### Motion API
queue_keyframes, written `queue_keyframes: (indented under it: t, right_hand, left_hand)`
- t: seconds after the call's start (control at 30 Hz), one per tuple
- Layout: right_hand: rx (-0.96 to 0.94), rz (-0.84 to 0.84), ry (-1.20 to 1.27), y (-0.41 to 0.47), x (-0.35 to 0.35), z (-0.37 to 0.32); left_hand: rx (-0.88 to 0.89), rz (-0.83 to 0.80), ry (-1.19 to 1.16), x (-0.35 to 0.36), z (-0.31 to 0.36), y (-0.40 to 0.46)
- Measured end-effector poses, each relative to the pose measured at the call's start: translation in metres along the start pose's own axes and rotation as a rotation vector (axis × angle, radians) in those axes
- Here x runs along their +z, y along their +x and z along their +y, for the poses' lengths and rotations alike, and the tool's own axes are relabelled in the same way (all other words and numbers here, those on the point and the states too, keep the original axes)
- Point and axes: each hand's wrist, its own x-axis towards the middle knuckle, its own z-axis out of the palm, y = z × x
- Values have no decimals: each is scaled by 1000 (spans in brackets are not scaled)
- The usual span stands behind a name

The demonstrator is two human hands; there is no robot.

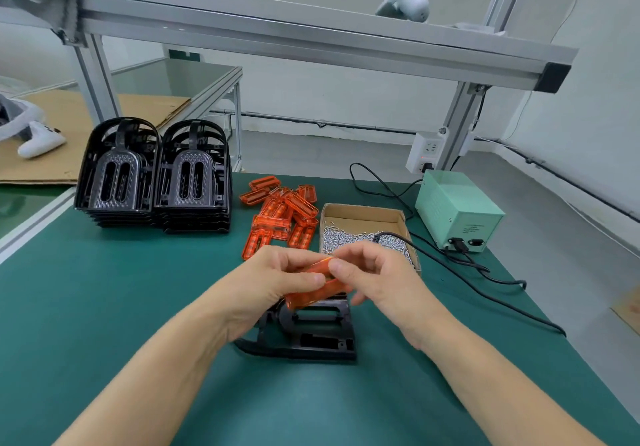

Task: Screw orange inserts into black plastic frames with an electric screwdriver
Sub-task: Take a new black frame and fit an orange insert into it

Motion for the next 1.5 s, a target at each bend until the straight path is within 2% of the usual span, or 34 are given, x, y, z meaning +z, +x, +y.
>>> queue_keyframes:
  t: [0.1,0.2,0.3,0.37,0.47,0.57,0.63,0.73,0.83,1.0,1.13,1.23,1.5]
  right_hand:
    - [-20,-77,9,4,-3,1]
    - [46,25,55,7,-4,5]
    - [133,96,45,5,3,19]
    - [158,116,-13,1,13,30]
    - [142,168,-99,-2,25,40]
    - [95,211,-246,1,26,44]
    - [78,187,-249,1,24,43]
    - [12,117,-63,2,17,39]
    - [-114,72,-71,4,7,36]
    - [-340,43,-295,-5,-2,44]
    - [-524,-15,-580,-8,-2,59]
    - [-528,-71,-652,-10,-3,67]
    - [-348,-136,-417,-11,-6,64]
  left_hand:
    - [-30,-19,8,-2,0,3]
    - [0,129,47,-4,-5,3]
    - [36,277,419,-18,-18,-6]
    - [26,282,631,-21,-27,-14]
    - [46,284,839,-14,-36,-17]
    - [68,277,943,-10,-38,-15]
    - [71,271,967,-8,-38,-13]
    - [90,315,854,-8,-38,-14]
    - [155,366,808,-9,-36,-11]
    - [285,355,948,-8,-38,-6]
    - [282,309,1078,-11,-47,-10]
    - [244,317,1073,-13,-50,-11]
    - [152,323,991,-10,-55,-11]
